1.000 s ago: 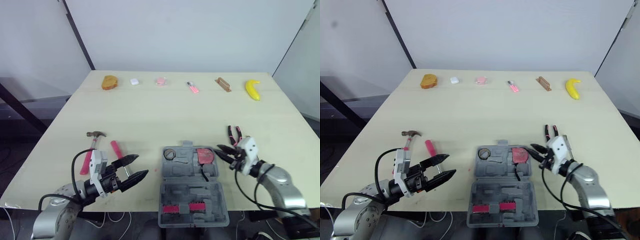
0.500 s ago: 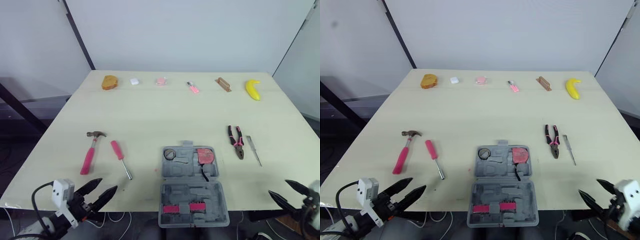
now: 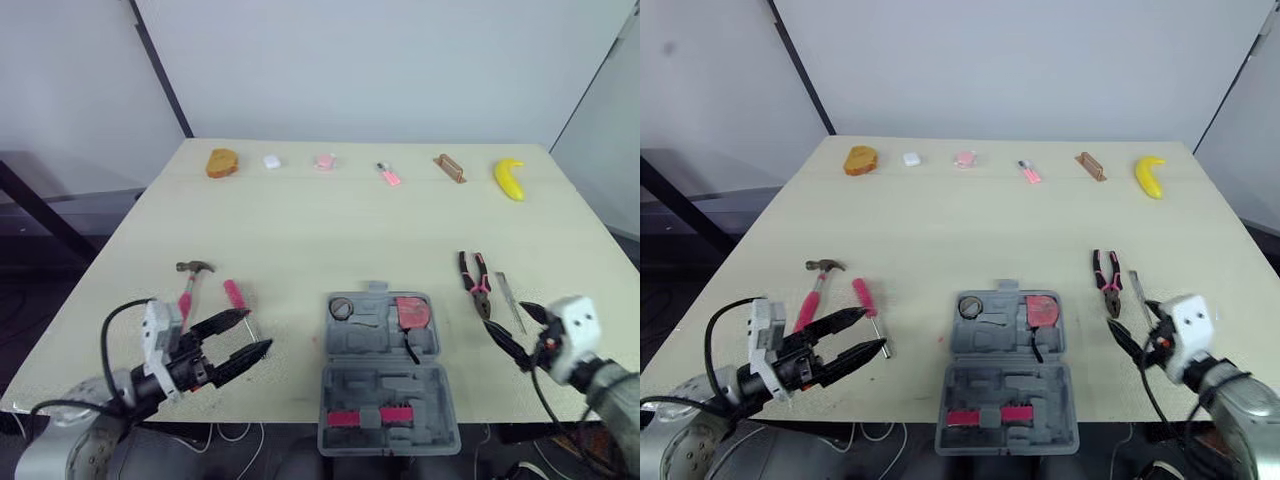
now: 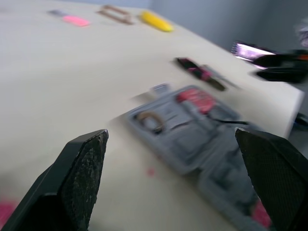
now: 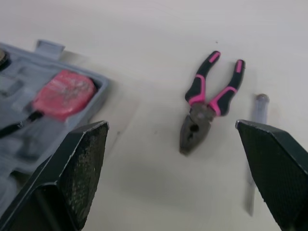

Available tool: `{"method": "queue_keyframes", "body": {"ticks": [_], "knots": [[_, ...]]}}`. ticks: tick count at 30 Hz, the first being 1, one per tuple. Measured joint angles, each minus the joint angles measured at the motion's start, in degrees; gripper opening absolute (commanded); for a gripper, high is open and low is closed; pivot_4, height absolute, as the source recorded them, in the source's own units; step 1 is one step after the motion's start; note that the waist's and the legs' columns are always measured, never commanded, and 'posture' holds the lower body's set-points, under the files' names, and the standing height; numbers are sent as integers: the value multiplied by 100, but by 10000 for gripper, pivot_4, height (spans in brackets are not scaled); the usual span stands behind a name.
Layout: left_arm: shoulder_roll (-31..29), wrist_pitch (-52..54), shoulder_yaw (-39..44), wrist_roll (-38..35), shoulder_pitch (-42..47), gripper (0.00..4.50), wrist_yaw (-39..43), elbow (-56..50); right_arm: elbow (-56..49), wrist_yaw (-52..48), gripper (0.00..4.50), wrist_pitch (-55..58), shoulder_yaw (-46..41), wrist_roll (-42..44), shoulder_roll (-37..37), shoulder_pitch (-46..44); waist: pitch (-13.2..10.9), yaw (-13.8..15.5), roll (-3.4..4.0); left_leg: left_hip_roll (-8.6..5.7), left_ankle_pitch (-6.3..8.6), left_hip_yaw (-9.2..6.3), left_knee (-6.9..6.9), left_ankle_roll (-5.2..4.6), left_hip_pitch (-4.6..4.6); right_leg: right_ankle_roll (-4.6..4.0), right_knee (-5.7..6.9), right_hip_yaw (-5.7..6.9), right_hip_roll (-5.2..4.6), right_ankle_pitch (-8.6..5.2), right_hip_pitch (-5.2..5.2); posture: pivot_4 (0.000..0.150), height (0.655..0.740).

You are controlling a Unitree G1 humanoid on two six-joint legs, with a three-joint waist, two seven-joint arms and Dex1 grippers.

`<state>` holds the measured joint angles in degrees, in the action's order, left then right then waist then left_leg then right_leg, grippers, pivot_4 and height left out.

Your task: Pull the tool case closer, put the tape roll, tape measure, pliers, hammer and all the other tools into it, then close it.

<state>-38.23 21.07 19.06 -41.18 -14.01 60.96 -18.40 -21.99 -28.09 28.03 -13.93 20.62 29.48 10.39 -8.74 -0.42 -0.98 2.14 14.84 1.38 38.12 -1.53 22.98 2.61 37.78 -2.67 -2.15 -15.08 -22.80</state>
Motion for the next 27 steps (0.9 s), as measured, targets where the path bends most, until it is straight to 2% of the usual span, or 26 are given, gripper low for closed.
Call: {"method": "queue_keyframes", "body": {"ticks": [6, 11, 19, 20, 21, 22, 23, 24, 25, 27], "knots": [[-172, 297, -588, -117, 777, 45000, 138, -438, 186, 1043, 44693, 1141, 499, -152, -769, -849, -2, -24, -1, 0, 0, -4, 1, 0, 4, 2, -1, -1, 12, 1, 0, 1500, 7400], [-229, 350, -883, -119, 1037, 45000, 292, -532, 980, 1686, 44693, 1067, 656, -658, -1143, -1369, -4, -45, 0, -1, -1, -1, 0, -1, 3, 7, -1, -3, 21, 3, -1, 1500, 7400], [-174, 213, -998, -67, 1058, 45000, 432, -466, 2076, 1998, 44693, 512, 668, -981, -1468, -1891, -5, -59, 3, 1, -1, -5, -1, -1, 1, 17, 5, -4, 29, 9, -1, 1500, 7400], [-160, 178, -1004, -58, 1026, 45000, 459, -441, 2216, 2025, 39428, 420, 667, -1009, -1514, -1951, -6, -59, 3, 1, -1, -5, -1, -1, 1, 16, 5, -4, 29, 8, -1, 1500, 7400], [-148, 150, -1011, -55, 1001, 45000, 484, -425, 2297, 2046, 36933, 335, 665, -1017, -1546, -1985, -6, -60, 3, 1, -1, -5, -1, -1, 1, 16, 5, -5, 29, 8, -1, 1500, 7400], [-142, 112, -1013, -53, 980, 45000, 495, -402, 2364, 2080, 30124, 256, 664, -1037, -1577, -2011, -6, -61, 3, 2, -1, -5, -1, -1, 1, 16, 6, -4, 28, 8, -1, 1500, 7400], [-138, 99, -1014, -53, 967, 45000, 495, -398, 2435, 2082, 27115, 180, 664, -1039, -1600, -2038, -6, -58, 3, 2, -1, -6, -1, -1, 1, 16, 6, -4, 28, 8, -1, 1500, 7400], [-137, 99, -1014, -53, 967, 45000, 495, -398, 2438, 2083, 27115, 176, 664, -1039, -1602, -2040, -6, -54, 3, 2, -1, -5, -1, -1, 1, 16, 6, -4, 28, 8, -1, 1500, 7400], [-135, 93, -1013, -53, 953, 45000, 487, -399, 2462, 2077, 19539, 150, 664, -1043, -1608, -2047, -5, -54, 3, 1, -1, -6, -1, -1, 1, 15, 6, -5, 27, 8, -1, 1500, 7400], [-127, 93, -1013, -55, 914, 45000, 475, -402, 2503, 2069, 12758, 85, 658, -1042, -1613, -2046, -5, -60, 3, 2, -1, -5, -1, -1, 0, 16, 6, -6, 27, 8, -1, 1500, 7400]]}}
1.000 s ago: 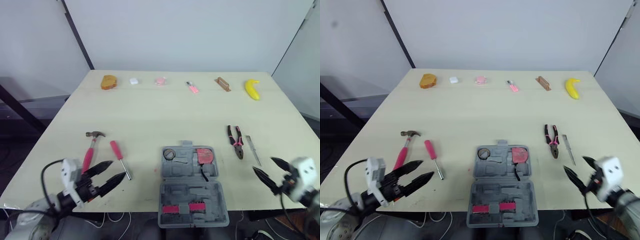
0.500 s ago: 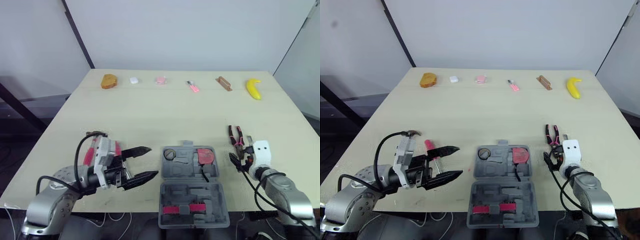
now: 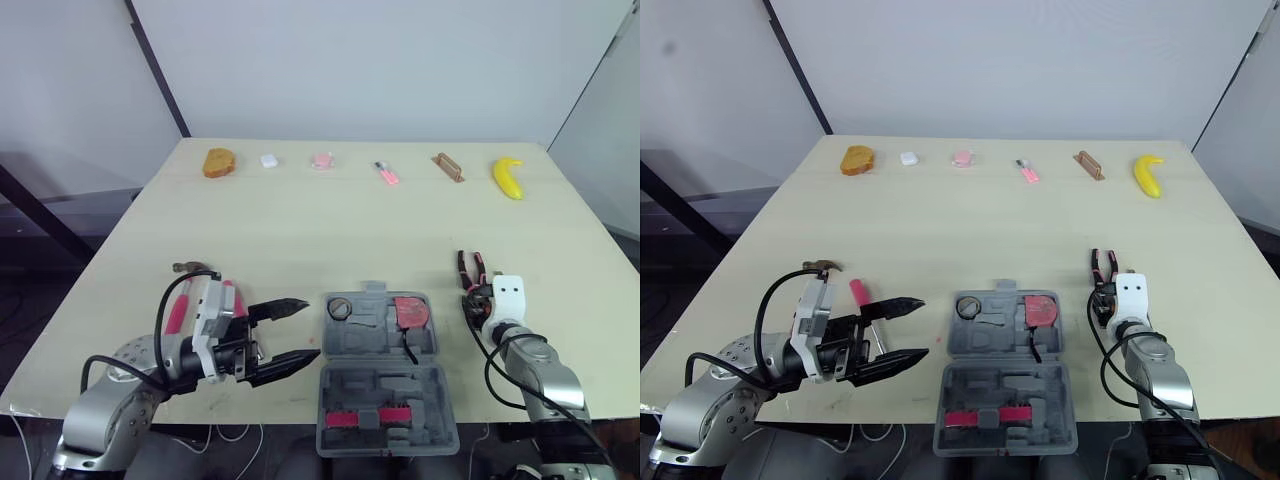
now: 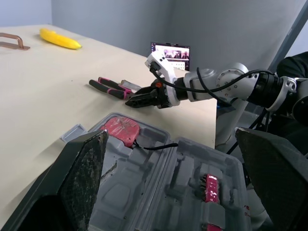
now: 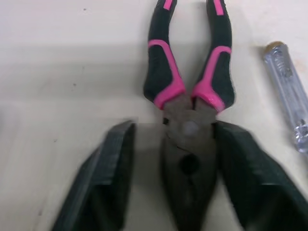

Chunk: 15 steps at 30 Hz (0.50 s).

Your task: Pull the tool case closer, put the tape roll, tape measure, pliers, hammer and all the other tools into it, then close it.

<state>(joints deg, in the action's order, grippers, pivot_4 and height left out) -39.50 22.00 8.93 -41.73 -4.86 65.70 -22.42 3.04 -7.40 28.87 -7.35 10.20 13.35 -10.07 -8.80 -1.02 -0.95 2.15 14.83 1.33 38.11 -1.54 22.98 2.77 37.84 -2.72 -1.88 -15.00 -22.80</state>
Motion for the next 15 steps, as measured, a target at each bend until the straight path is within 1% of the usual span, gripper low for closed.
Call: {"method": "queue_keyframes", "body": {"ticks": [1, 6, 10, 13, 15], "knots": [[4, 0, 0, 0, -10, 45000, -3, -4, 7, -24, 9813, -31, 1, -2, 9, -2, 0, 0, 0, 0, 0, 1, 0, 0, -1, 0, 0, 0, 0, 0, 0, 1500, 7400], [73, -74, 0, 0, -61, 45000, 10, -11, 97, -111, 9635, -160, -4, -45, 38, -3, 0, 1, 0, 0, 0, 1, 0, 0, -1, -2, 1, 0, 0, -1, 0, 1500, 7400], [151, -188, 0, 0, 2, 45000, 51, 147, 124, -376, 9635, -227, -4, -2, 186, 29, -2, 7, 3, -1, 0, 1, 0, 0, -1, 0, 1, -1, 0, 0, 0, 1500, 7400], [273, -252, 5, -13, 47, 45000, 56, 253, -50, -719, 9635, -229, -9, 101, 391, 152, -8, 9, 13, -1, 0, 2, 0, -1, 1, 6, 0, -1, 0, 3, 0, 1500, 7400], [369, -270, 25, -31, 40, 45000, 37, 319, -363, -1115, 9635, -214, 2, 203, 745, 269, -24, 8, 29, -2, 0, 4, 0, -1, 2, 9, -1, -4, -2, 4, -1, 1500, 7400]]}}
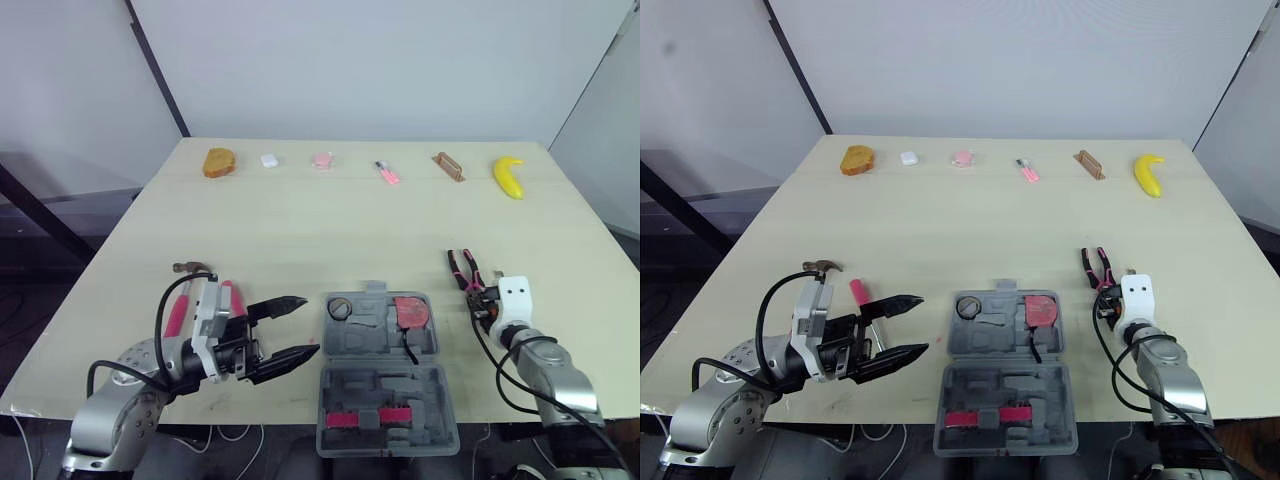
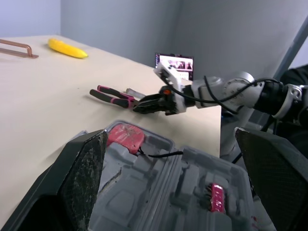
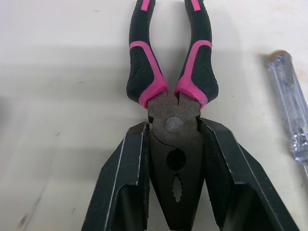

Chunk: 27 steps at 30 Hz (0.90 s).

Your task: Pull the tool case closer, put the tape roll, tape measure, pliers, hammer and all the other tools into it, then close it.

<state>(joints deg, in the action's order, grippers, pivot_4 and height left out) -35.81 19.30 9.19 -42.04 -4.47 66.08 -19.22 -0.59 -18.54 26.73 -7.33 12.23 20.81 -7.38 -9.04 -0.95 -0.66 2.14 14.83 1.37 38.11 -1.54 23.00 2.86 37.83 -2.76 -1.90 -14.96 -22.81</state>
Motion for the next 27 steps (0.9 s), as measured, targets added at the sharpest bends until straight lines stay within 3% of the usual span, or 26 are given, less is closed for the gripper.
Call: {"method": "queue_keyframes", "body": {"ticks": [7, 10, 12, 19, 27], "knots": [[179, 70, 295, -291, -32, 45000, -259, -3, -1397, -1733, 9635, 218, 37, 581, 1528, 81, -10, 1, 4, 4, 0, -8, 0, 0, 0, 0, 1, 4, 12, 0, 0, 1500, 7400], [165, 161, 624, -522, -51, 45000, -309, 96, -2107, -2838, 9635, 390, 378, 811, 2655, -33, -19, -11, 7, 6, 0, -6, 1, -1, -2, 0, 0, 4, 9, -1, 0, 1500, 7400], [22, 164, 807, -552, -142, 45000, -150, 246, -2464, -3325, 9635, 493, 610, 916, 3011, -257, -22, -24, -8, 8, 0, -9, 1, 0, -4, -6, -1, 10, 15, -4, 1, 1500, 7400], [-778, -259, 1083, -270, -499, 45000, 1410, 1069, -2940, -3897, 9635, 1599, 2366, 693, 3237, -1741, -42, 47, -21, 3, 0, -12, 1, 0, 6, -26, -8, 26, -13, -16, -6, 1500, 7400], [-1109, -656, 1088, 32, -420, 45000, 2064, 1564, -2346, -4063, 9635, 1661, 3610, -43, 2822, -2373, -52, 30, -37, 1, -1, -12, 24, 1, 90, -4, 2, 30, -19, 0, -79, 1500, 7400]]}}
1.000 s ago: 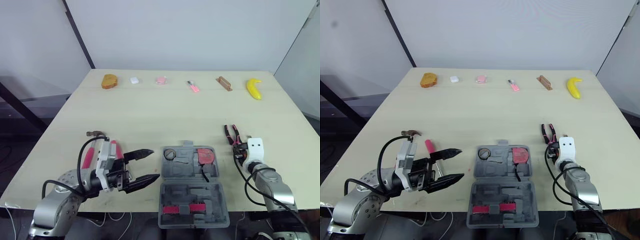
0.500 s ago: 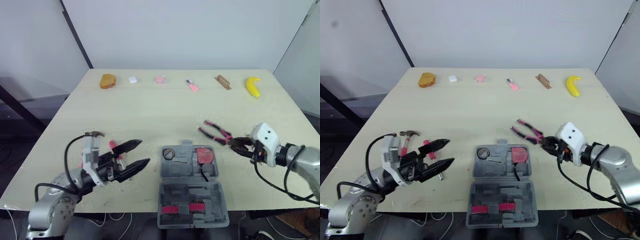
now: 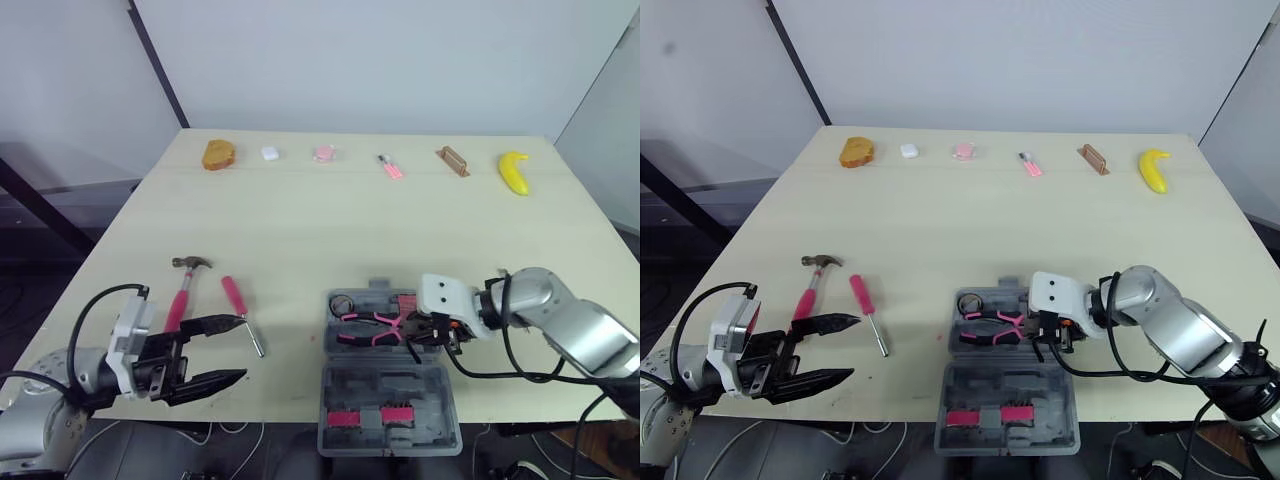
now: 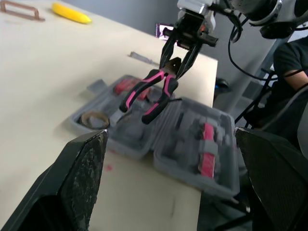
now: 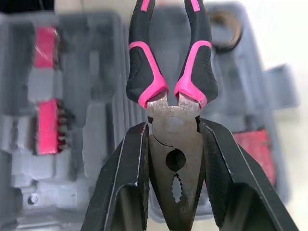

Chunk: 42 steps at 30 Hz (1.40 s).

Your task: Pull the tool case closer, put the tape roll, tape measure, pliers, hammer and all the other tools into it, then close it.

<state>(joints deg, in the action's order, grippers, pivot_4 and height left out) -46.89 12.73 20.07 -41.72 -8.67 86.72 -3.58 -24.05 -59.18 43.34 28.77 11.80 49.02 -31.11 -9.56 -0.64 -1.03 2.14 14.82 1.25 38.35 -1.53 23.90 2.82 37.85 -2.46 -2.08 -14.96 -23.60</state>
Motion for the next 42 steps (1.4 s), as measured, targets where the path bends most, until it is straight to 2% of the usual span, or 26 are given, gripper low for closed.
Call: {"method": "queue_keyframes", "body": {"ticks": [14, 23, 25, 29, 33, 37, 39, 42], "knots": [[49, -87, -67, 120, 22, 45000, -66, -130, 981, -94, 9635, -566, 846, -1109, -888, -387, 0, -23, 0, 4, 0, -4, -2, 0, -3, -1, 11, 3, 12, 0, -4, 1500, 7400], [134, -79, -116, 123, 14, 45000, -220, -271, 1425, -62, 9635, -846, 934, -1536, -1320, -358, 5, -84, -7, 9, 0, -6, -3, 0, -14, -4, 21, 1, 28, 1, -2, 1500, 7400], [140, -74, -144, 125, 10, 45000, -272, -290, 1588, -108, 19921, -954, 890, -1537, -1424, -358, 6, -122, -10, 10, 0, -8, -3, 0, -15, -6, 23, 2, 29, 1, 0, 1500, 7400], [147, -67, -220, 124, 11, 45000, -326, -403, 1840, -49, 36070, -1305, 759, -1613, -1548, -339, 6, -140, -10, 9, 0, -9, -3, 0, -14, -6, 23, 2, 24, 2, 0, 1500, 7400], [152, -63, -235, 124, 10, 45000, -402, -429, 1935, -234, 36070, -1720, 404, -1259, -1592, -15, 6, -123, -10, 5, 0, -10, -3, 0, -7, -4, 19, 5, 15, 3, 1, 1500, 7400], [233, -60, -276, 124, -7, 45000, -498, -490, 2110, -202, 36070, -2310, -478, -440, -2116, 467, 6, -129, -10, 5, 0, -8, -2, 0, -12, -2, 22, 3, 15, 4, 6, 1500, 7400], [238, -58, -279, 124, -14, 45000, -557, -501, 2197, -257, 31077, -2289, -707, -123, -2299, 537, 6, -135, -11, 6, 0, -11, -1, 0, -16, -2, 24, 4, 17, 4, 8, 1500, 7400], [251, -53, -279, 123, -19, 45000, -604, -518, 2333, -139, 20287, -2295, -778, -66, -2472, 603, 6, -136, -11, 5, 0, -12, -1, 0, -15, -3, 25, 5, 17, 4, 8, 1500, 7400]]}}
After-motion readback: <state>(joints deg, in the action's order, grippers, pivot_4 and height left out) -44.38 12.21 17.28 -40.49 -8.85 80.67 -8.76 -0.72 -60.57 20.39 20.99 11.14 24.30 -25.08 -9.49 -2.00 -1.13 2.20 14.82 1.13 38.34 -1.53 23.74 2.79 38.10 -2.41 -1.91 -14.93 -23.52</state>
